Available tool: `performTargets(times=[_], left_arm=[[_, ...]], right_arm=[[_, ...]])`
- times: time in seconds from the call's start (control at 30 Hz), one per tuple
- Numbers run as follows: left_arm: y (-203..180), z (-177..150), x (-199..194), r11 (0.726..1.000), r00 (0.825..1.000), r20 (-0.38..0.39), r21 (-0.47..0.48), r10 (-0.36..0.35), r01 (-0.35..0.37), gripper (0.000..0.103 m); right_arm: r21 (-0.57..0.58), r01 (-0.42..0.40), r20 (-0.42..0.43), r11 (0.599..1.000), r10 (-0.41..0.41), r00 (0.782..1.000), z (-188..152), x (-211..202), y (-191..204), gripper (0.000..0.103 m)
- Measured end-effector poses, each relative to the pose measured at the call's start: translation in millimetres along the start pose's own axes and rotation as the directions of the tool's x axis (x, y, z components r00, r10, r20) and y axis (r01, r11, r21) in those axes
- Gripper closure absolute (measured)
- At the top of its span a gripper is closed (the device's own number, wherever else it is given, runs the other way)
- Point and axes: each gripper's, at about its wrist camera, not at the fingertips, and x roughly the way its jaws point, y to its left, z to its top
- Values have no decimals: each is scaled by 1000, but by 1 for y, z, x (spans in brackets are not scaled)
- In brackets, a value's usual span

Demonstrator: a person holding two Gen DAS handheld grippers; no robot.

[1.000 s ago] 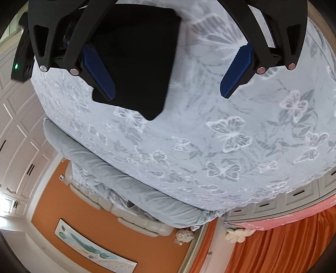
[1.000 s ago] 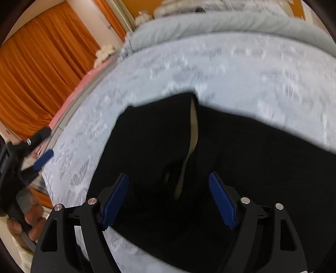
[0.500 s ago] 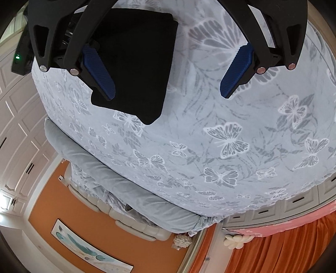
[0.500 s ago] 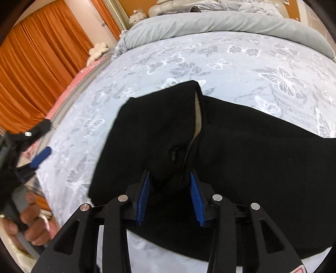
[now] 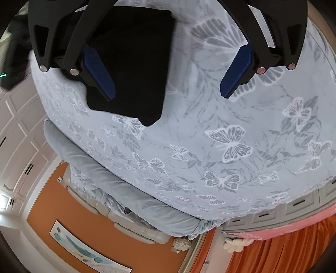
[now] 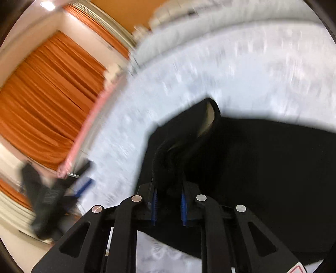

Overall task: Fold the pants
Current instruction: 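Lift the pants end with the right gripper and fold it over the stack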

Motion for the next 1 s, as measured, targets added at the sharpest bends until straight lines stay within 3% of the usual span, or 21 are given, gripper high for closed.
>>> performTargets(times=[0.1,0.17,0.27,0.33,0.37,0.4,0.43,0.63,0.73,0.77,0.8,0.83,0.93,1.0], left_arm=[[-3,-1,0,999,999,-5,-5,-34,34,5],[-11,-4,3,999,998,-21,5,-51,51,5],[-26,-10,10,997,996,-52,20,-76,77,5],[-39,-18,17,994,991,-85,26,-104,106,5],[-49,-23,22,992,987,-106,31,-119,123,5],[-55,-27,24,991,985,-120,37,-125,130,5],[-62,-31,28,990,983,-133,47,-126,133,5],[-107,-57,48,982,979,-178,144,-99,125,5],[-126,-67,57,971,976,-195,201,-94,133,5],[-130,-69,58,965,977,-194,223,-91,135,5],[-136,-72,60,959,978,-192,252,-83,131,5],[-143,-77,61,948,981,-184,296,-62,116,5],[-157,-88,59,920,984,-172,378,-40,104,5],[-165,-94,55,897,986,-158,427,-51,115,5]], right_arm=[[-19,27,93,999,-26,995,7,-62,-12,88],[6,93,123,996,-93,988,-1,-100,-44,88],[127,238,95,963,-251,963,-26,-124,-115,87],[199,315,19,928,-325,946,-46,-119,-161,85],[248,285,-13,926,-291,957,-53,-114,-178,84],[356,162,-3,920,-173,985,-58,-114,-197,82],[377,122,19,918,-139,990,-59,-116,-201,80],[325,116,21,939,-130,991,-49,-106,-192,56],[324,118,41,939,-139,989,-38,-100,-193,52],[310,129,55,942,-153,987,-38,-98,-191,54],[280,159,62,947,-183,981,-35,-97,-190,81],[235,217,64,948,-238,969,-32,-96,-184,86],[184,201,148,962,-229,962,-30,-121,-169,88],[173,231,190,957,-263,946,-36,-142,-168,88]])
